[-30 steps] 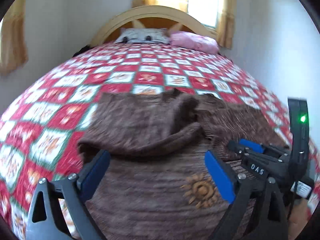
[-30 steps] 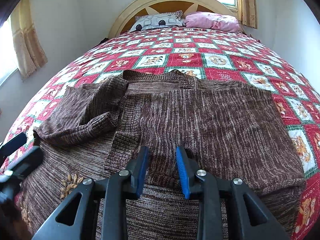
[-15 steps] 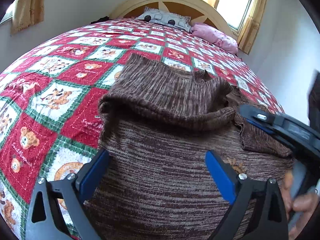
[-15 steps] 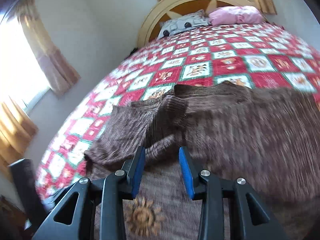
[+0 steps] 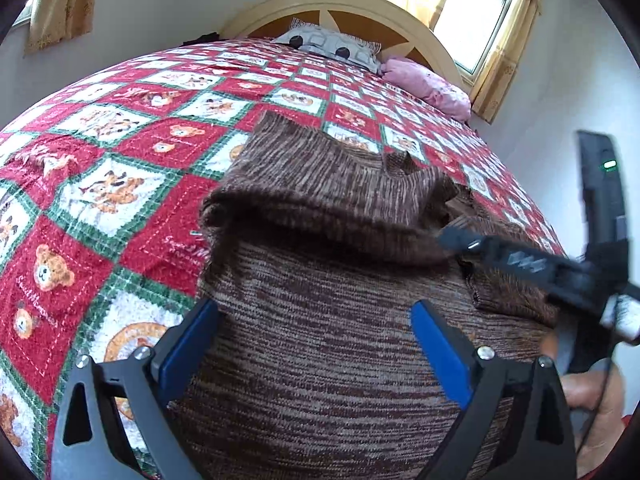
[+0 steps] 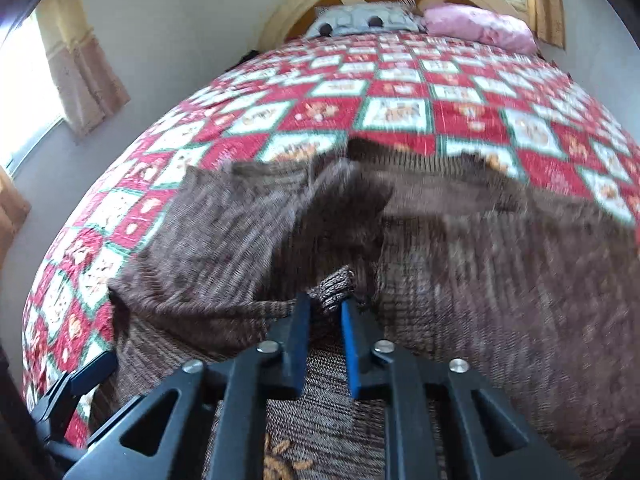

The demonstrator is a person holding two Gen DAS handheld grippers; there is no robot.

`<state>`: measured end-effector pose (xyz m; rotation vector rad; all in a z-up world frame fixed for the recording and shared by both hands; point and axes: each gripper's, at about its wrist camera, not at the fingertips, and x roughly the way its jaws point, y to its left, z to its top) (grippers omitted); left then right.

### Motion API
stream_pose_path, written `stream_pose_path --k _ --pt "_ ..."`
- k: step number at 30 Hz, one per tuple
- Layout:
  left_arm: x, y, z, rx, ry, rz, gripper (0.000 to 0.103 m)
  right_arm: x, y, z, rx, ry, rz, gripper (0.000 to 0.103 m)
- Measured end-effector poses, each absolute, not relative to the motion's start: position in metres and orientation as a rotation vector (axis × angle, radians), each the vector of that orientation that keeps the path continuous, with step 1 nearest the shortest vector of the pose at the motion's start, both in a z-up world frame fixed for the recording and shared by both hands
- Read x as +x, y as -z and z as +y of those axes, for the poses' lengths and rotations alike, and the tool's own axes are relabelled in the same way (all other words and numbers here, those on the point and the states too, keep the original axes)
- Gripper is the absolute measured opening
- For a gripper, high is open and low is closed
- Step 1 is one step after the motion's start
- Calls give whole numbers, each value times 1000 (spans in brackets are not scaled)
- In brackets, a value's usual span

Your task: Fold small clothes

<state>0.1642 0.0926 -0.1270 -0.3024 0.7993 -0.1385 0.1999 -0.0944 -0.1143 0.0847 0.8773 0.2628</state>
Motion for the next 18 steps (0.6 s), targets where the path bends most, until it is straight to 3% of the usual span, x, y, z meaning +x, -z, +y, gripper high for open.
stream_pose_path --k 6,13,16,17,18 --pt "165 127 90 -292 137 805 101 164 65 -113 -42 -300 743 14" --pt "166 128 90 -282 133 808 101 150 123 -141 -15 -280 906 14" --pt "166 128 89 -280 132 809 101 144 113 -154 84 -282 857 15" --pt "166 128 89 -277 130 810 101 147 105 -159 118 -282 836 18" --pt "167 128 89 -275 129 811 101 149 100 -161 138 -286 820 34"
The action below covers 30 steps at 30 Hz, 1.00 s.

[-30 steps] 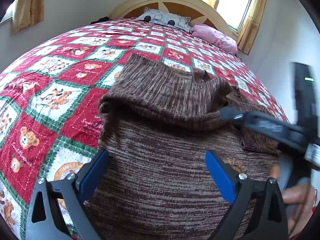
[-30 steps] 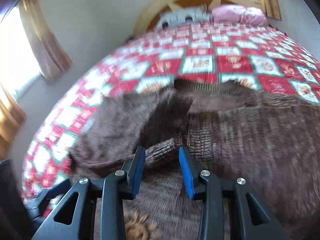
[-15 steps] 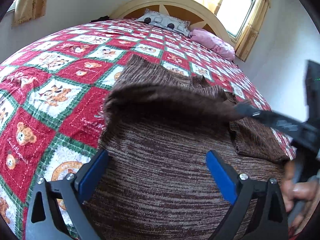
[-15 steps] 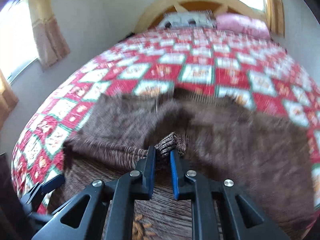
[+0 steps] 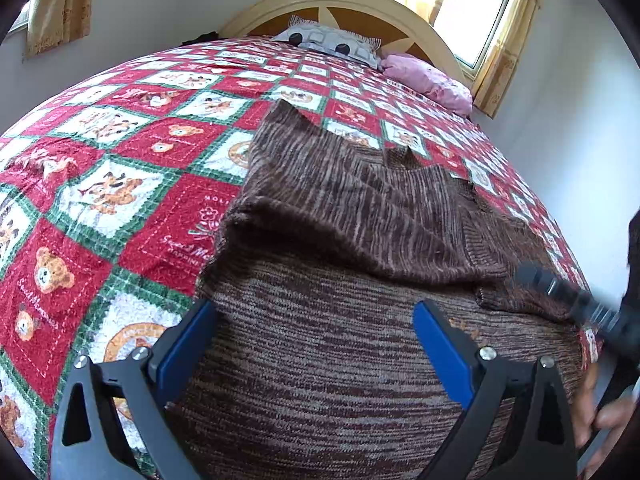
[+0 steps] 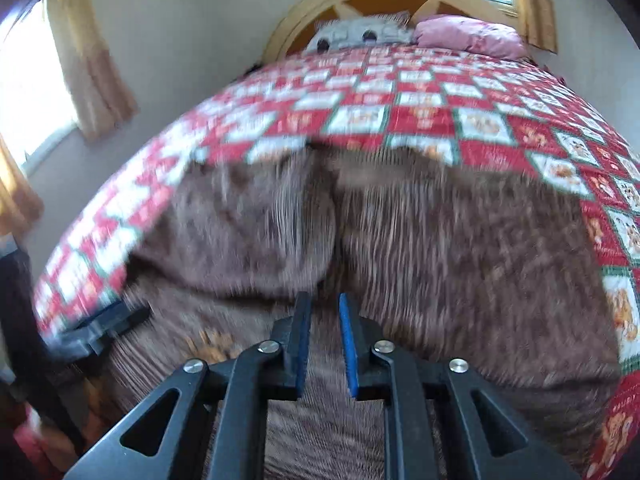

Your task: Fold small clothes

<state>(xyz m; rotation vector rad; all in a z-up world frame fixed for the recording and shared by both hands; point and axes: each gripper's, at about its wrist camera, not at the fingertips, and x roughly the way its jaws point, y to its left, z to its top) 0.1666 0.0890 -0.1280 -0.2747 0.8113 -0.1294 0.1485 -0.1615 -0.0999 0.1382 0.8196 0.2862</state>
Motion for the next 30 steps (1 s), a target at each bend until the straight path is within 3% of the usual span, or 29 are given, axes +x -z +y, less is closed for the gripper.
stream_pose_path --k 1,2,6,9,14,16,18,26,30 --pt "167 128 89 -273 129 812 101 154 92 -166 170 -291 793 61" --pt "167 128 89 -273 130 812 101 159 87 -168 191 -289 775 70" --pt "167 128 89 -273 129 812 101 197 77 -164 217 -258 711 72" --pt "167 128 89 -275 130 811 101 237 100 -148 183 -238 810 54" --pt "167 128 90 -287 141 808 103 263 122 -116 56 -249 867 50" --pt "167 128 90 -287 143 808 103 260 122 -106 -4 -262 869 16" --pt "167 128 90 -289 143 807 103 255 123 -99 -50 -271 866 7" --pt "168 128 90 -293 145 807 103 198 73 -123 6 -190 678 7" --pt "168 128 89 -278 138 811 103 200 78 -135 -26 -100 709 7"
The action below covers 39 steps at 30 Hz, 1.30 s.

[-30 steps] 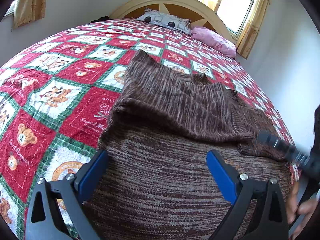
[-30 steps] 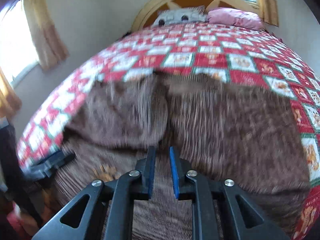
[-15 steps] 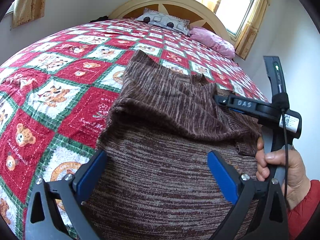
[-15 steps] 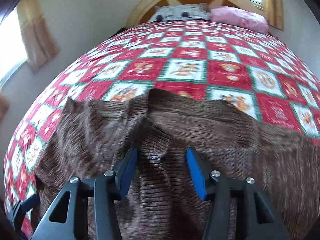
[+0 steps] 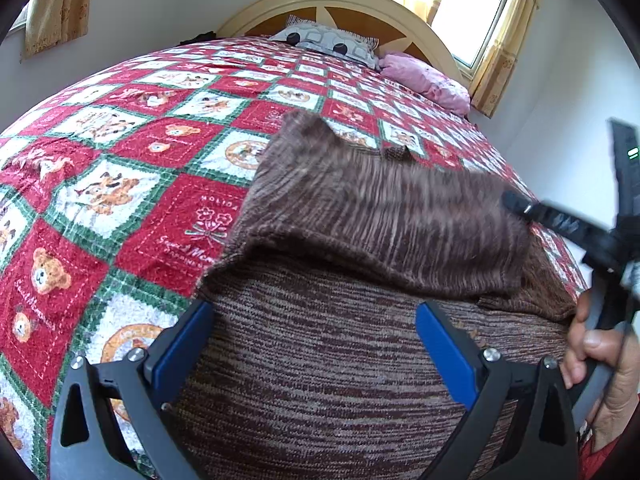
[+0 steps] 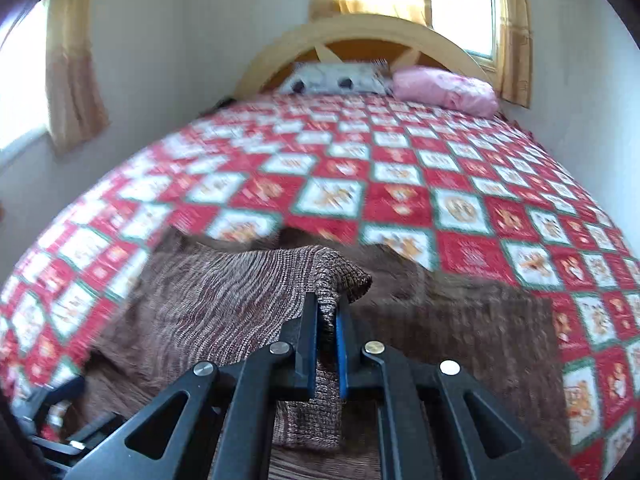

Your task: Fold small clothes

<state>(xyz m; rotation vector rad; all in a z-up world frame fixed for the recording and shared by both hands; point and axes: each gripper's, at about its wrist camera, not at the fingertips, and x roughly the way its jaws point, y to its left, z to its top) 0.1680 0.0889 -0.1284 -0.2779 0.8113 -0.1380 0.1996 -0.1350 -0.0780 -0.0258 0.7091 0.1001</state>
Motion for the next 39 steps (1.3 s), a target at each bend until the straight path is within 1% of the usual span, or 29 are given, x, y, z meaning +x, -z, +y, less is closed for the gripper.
stream_pose_path --k 3,4,5,6,7,8,9,10,11,12,15,16,17,18,19,21,22,27,30,32,35,37,39 --pt "168 128 89 -279 138 811 103 221 113 -135 -57 -95 835 8" --pt "168 128 89 -278 138 811 103 228 122 -136 -76 -104 876 10" --pt "168 128 89 -277 138 811 103 229 120 -139 -57 -115 867 12" --pt "168 129 89 -278 138 811 103 227 114 -147 -10 -120 851 18" --pt "168 129 89 -279 138 811 103 224 104 -160 52 -106 827 28" --pt "168 128 89 -278 138 812 103 218 93 -173 109 -86 791 34" --pt "168 129 89 -278 138 811 103 209 83 -185 150 -68 749 50" --pt "168 129 89 -279 138 811 103 199 76 -194 177 -54 713 64" --pt "168 129 89 -281 139 810 103 185 71 -204 213 -51 672 67" --pt "168 129 89 -282 140 810 103 178 69 -208 232 -62 662 68" --pt "168 129 89 -281 140 810 103 156 80 -203 275 -172 733 68" --pt "168 129 90 -281 139 810 103 150 87 -196 264 -198 761 65" --pt "168 129 90 -282 140 810 103 147 93 -186 235 -206 774 59" --pt "168 129 90 -283 141 809 103 146 97 -177 200 -200 776 46" --pt "168 129 90 -285 142 809 103 146 102 -163 127 -180 775 37" --pt "168 130 90 -288 143 808 103 148 116 -146 41 -158 819 33" --pt "168 130 90 -288 142 808 103 152 127 -138 19 -158 873 33" --pt "162 126 95 -307 153 804 103 140 122 -127 -89 -113 887 33" --pt "154 115 93 -242 171 822 103 122 114 -137 -110 -112 892 33" --pt "153 100 92 -182 160 775 103 110 107 -147 -86 -104 869 33" --pt "173 79 92 -142 117 713 103 110 88 -158 -14 -103 777 33" --pt "195 75 93 -148 80 717 103 124 79 -155 11 -121 742 33" --pt "220 83 91 -149 40 752 103 143 78 -146 31 -154 740 33"
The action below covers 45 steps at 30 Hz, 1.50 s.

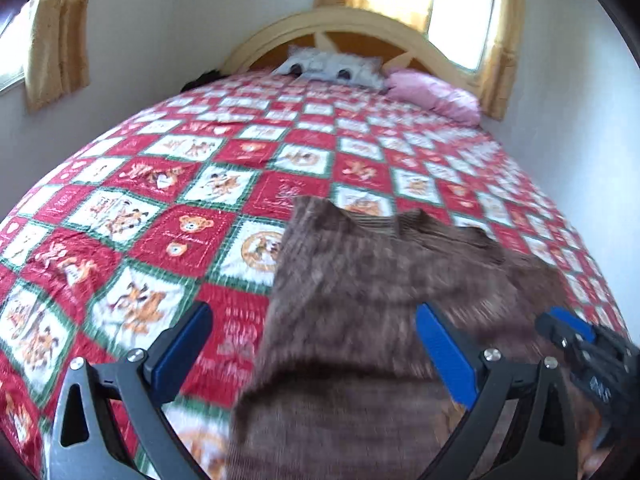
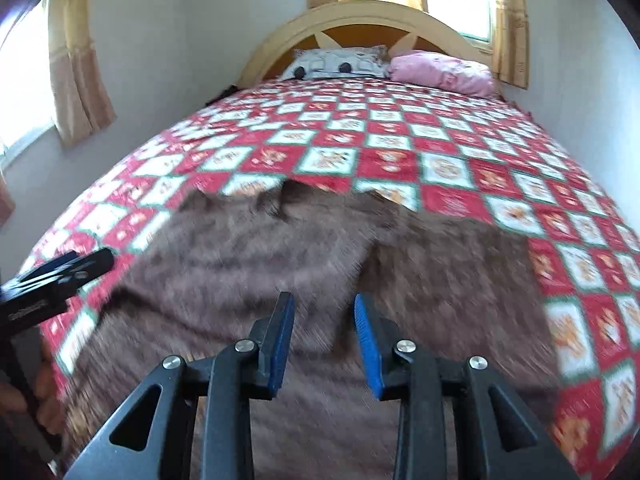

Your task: Fold small clothes

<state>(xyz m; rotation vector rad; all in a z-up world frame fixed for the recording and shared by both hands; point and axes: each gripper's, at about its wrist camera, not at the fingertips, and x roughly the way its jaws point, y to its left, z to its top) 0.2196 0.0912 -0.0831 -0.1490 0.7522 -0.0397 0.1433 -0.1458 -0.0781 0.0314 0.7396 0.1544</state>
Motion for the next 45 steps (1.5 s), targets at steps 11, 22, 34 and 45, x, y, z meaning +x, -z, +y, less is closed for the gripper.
stream_pose_path --k 11,22,34,45 --pt "266 142 97 -97 -98 944 103 175 128 -120 -20 -228 872 34" --pt "156 103 143 -106 223 836 103 23 57 -213 -73 -80 706 36" --pt "18 103 170 -45 454 918 103 -192 -35 -326 -3 37 573 57" --pt "-34 116 162 -67 590 989 103 -283 -69 -310 100 -194 429 68"
